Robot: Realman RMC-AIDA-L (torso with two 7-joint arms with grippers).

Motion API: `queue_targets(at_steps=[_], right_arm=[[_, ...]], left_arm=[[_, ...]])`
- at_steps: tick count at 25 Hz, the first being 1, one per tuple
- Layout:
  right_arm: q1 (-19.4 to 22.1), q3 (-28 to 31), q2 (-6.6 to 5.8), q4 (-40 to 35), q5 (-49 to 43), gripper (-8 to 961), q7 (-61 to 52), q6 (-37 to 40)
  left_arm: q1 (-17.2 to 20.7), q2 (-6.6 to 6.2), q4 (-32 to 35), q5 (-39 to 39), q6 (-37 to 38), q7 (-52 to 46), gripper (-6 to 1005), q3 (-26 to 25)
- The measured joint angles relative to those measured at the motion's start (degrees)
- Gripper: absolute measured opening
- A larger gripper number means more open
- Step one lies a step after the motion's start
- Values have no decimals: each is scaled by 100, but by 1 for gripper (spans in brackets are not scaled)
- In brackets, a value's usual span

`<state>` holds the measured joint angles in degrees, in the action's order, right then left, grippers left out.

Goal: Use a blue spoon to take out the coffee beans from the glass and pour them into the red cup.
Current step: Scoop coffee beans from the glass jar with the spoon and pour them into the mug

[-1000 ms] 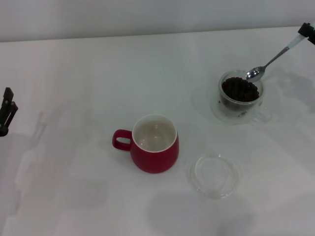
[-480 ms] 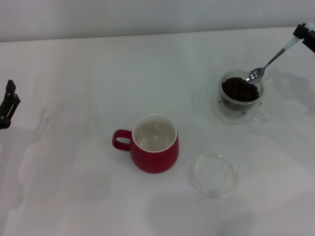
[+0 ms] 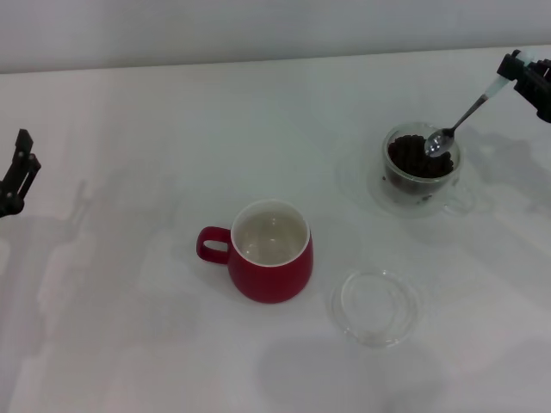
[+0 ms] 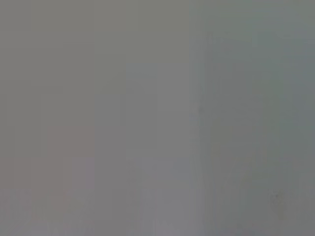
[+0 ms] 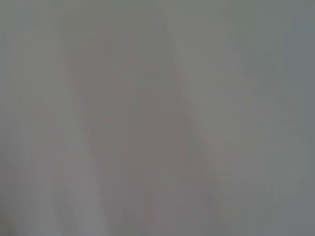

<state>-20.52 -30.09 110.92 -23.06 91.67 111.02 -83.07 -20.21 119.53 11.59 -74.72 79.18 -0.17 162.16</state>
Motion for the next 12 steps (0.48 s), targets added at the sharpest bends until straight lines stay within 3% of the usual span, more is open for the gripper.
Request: queue_targets(at_steps=[12], right_arm=[[59,-127,104,-5,-1,149,437,-252]], left_arm=[[-51,0,10,1,-89,0,846,0]])
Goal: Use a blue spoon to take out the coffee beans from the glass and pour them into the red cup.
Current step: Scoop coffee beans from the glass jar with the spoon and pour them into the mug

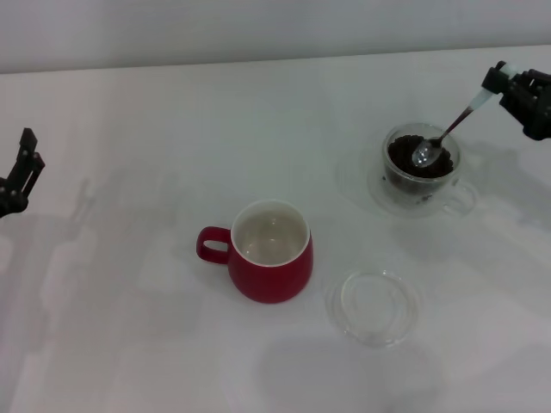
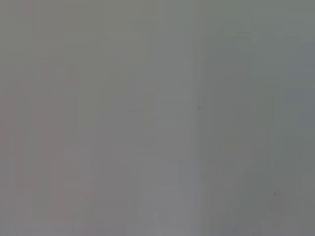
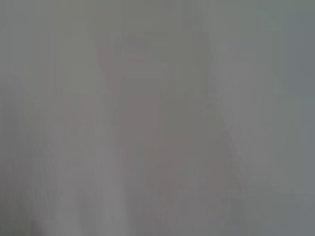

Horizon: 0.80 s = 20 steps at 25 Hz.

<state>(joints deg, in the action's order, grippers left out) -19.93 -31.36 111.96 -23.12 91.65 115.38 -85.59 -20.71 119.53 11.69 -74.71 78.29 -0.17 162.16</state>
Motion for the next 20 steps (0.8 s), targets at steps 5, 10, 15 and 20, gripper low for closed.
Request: queue_targets(at_steps=[5,10,15,20], right_arm=[[-8,-29,43,0,-7,149,104,111],[-12,16,58,0,62,148,104,156],[-39,24,65,1,65,148,168,357],[-43,25,182,9,54,148,235,602]], left_arm=[[-32,-7,0,1,-58,0,847,0],[-49,-9,-19,1,-61,0,847,-1],[-48,-9,-45,1,-61,0,846,0],[-47,-9,-51,-54,-61,0,846,0]])
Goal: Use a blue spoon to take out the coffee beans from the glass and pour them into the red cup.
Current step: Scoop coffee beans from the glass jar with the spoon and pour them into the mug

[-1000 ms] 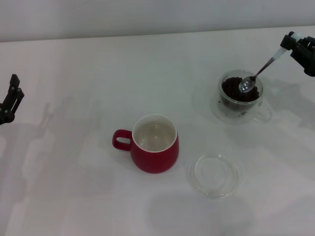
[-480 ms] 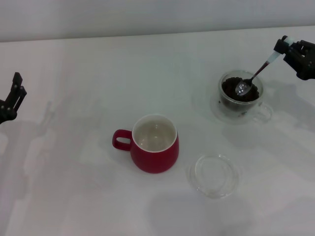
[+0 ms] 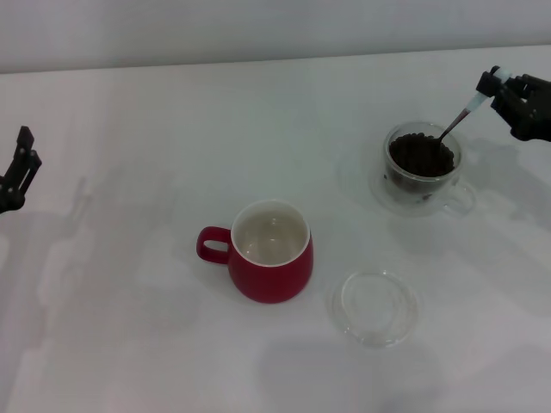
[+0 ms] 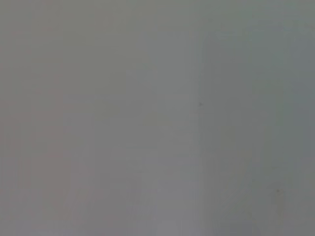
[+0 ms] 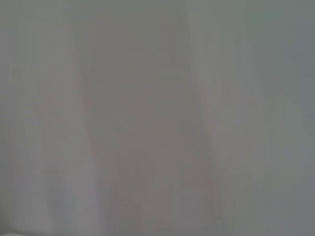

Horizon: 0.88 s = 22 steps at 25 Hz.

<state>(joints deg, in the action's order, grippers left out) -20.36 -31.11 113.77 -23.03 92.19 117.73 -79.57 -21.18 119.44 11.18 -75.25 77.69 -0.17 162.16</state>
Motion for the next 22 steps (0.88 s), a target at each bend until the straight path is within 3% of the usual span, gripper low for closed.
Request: queue_targets(at_steps=[14,22], right_arm=[[-14,560,60,61,26,148,-1866,444],[21,517,57,90,-36,147,-2586,788]], left_arm=[[-67,-9,-2,-16,-154,0,846,0],[-111,-9,-2,-16,-216,0,846,0]])
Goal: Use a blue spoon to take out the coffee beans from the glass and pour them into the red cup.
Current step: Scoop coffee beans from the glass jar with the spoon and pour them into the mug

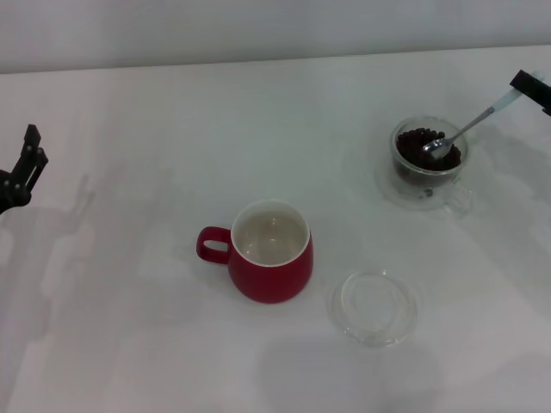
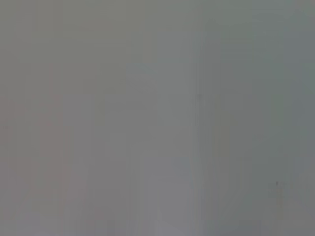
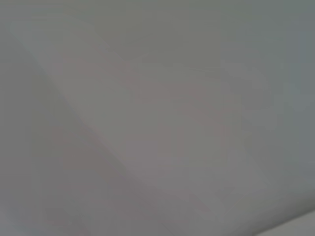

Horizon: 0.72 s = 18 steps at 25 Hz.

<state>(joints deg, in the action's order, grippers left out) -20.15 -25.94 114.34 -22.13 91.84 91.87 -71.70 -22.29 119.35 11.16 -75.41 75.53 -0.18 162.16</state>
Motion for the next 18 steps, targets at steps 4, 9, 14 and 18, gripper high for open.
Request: queue_targets(at_steps=[4,9,14,18], right_arm=[[13,-19,0,82,-14,147,-28,0],[12,-67,0,129,-25,147,-105,-9],[14,-76,-1,130,-24,147,-429,-41],[51,-68,0,131,-6,147,-809,-44]], left_arm=[[-18,0,0,0,-52,0,846,0],[-28,0,1,0,-72,0,847,0],[-31,0,1,0,-75,0,847,0],[-13,5,1,0,-75,0,847,0]])
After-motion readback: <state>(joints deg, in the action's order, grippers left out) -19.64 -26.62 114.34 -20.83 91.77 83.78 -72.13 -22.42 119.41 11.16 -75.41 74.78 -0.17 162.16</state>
